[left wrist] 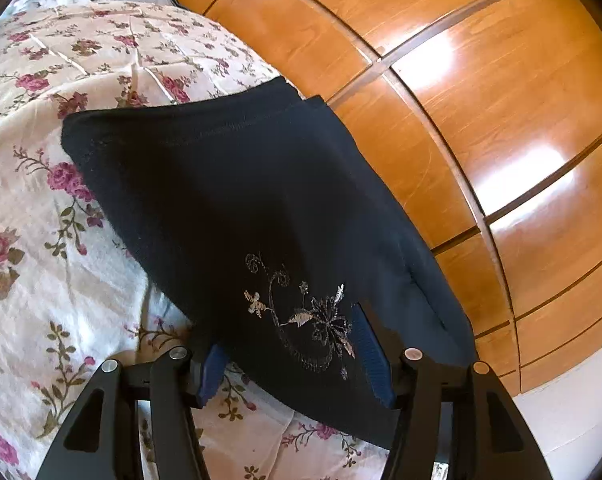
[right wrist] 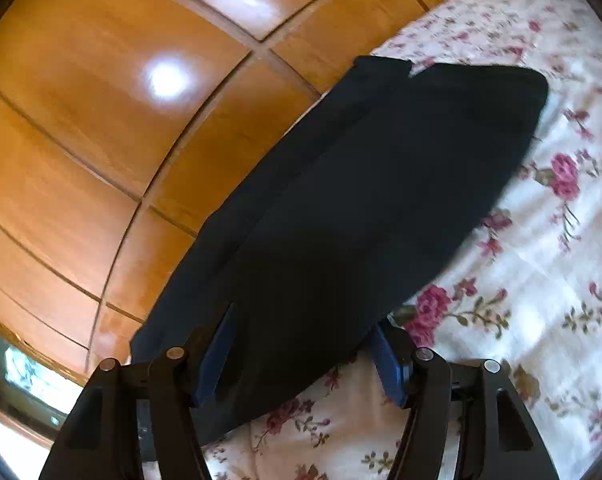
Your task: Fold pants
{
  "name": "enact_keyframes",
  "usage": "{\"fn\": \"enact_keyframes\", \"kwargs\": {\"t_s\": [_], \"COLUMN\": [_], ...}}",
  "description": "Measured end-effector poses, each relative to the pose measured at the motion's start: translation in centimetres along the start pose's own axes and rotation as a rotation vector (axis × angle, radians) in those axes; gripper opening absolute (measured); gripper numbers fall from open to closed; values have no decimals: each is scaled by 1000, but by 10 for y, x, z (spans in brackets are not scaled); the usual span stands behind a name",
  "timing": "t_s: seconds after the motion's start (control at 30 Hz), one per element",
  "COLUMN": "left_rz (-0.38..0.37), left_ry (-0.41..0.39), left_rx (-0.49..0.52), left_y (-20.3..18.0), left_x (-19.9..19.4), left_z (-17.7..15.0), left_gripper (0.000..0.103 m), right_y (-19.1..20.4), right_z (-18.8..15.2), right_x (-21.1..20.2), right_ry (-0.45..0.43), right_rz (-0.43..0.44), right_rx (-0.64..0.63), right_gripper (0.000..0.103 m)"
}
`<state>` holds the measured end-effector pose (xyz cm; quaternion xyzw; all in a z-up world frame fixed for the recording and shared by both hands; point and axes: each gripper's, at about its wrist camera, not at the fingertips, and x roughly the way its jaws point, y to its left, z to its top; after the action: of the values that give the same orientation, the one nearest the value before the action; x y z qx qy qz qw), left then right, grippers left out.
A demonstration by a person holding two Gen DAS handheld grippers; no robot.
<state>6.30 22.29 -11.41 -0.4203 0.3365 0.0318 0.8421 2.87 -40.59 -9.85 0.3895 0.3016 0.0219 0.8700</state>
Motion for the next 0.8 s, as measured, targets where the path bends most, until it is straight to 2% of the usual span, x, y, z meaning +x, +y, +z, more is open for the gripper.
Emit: {"fn": "enact_keyframes", "kwargs": {"t_s": [0.1, 0.2, 0.3, 0.37, 0.43, 0.47, 0.5, 0.67, 0.7, 0.8], "left_rz": [-16, -34, -12, -8, 2, 25, 39, -24, -28, -11], "left_ry": [8, -18, -32, -39, -35, -29, -29, -9, -7, -18], "left_rx": [-19, -29, -27, -35, -20, -4, 2, -54, -49, -13], "left_y": [3, 5, 0, -2, -2, -2, -1, 15, 15, 12], "left_x": [2, 2, 4, 6, 12, 16, 17, 18, 18, 18], "left_z": [3, 2, 1, 2, 2, 3, 2, 5, 5, 3], "left_gripper": [59, 59, 57, 54, 41, 26, 17, 13, 10, 8], "right_y": [1, 1, 2, -5, -23, -29, -35, -30, -31, -30], "right_z": [1, -3, -4, -4, -3, -3, -2, -2, -2, -2], "right_x": [3, 4, 4, 3, 0, -2, -4, -4, -5, -4], "right_ry": [-11, -26, -36, -46, -62, -68, -75, -74, -78, -80], "right_rz": [-4, -21, -27, -22, -26, -7, 17, -13, -5, -4], "right_rx": [-29, -71, -93, -64, 18, 48, 77, 41, 44, 41], "right_gripper": [64, 61, 59, 48, 18, 14, 12, 11, 11, 11]}}
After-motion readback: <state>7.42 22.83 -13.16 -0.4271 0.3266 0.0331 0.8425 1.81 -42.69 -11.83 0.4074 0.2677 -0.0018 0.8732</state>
